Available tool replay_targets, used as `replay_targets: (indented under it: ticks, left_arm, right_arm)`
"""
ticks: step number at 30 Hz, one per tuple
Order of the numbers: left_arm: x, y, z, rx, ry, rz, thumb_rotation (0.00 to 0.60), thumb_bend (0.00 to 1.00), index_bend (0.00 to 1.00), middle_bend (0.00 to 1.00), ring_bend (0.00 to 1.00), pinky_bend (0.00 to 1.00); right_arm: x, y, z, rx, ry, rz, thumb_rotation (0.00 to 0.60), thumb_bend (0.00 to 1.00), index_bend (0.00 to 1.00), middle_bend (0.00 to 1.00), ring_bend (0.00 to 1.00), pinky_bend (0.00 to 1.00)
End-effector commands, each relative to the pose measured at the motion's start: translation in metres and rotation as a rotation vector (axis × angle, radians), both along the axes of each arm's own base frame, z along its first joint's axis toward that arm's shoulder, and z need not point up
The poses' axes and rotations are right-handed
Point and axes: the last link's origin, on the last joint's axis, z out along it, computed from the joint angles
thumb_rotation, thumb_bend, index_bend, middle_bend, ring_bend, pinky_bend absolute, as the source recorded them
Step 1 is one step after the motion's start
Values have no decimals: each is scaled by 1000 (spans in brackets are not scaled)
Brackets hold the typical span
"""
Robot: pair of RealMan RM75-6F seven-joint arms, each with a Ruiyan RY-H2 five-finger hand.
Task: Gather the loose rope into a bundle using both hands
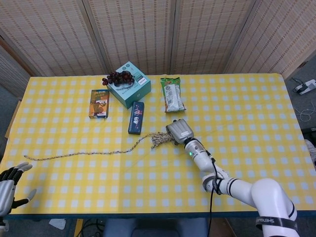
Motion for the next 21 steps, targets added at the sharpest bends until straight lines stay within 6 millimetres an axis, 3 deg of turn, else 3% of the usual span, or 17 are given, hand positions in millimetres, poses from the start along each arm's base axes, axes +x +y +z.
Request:
replay_targets:
  ticks: [1, 8, 13, 21]
  left_arm:
    - [0, 5, 5, 10, 1, -9, 600, 280, 258, 177, 153, 130]
    - [4, 32, 18, 24, 9, -64, 600, 280, 268, 177, 163, 130]
    - [12, 58, 19, 5, -2, -117, 600, 280, 304, 184, 227, 138]
    - [23, 95, 9, -68, -1, -174, 600, 279, 370, 297, 351, 256]
  right_arm:
    - [-2, -1, 14, -13, -36, -1, 600, 584, 709, 576, 375, 473]
    - [-5, 4, 46, -30, -109, -2, 600, 600, 738, 591, 392, 487]
    - [-4, 11, 64, -34, -176, 2, 600, 601, 752, 598, 398, 497]
    - [-4, 24, 89, -28, -290, 5, 600, 601, 762, 609, 410, 509]
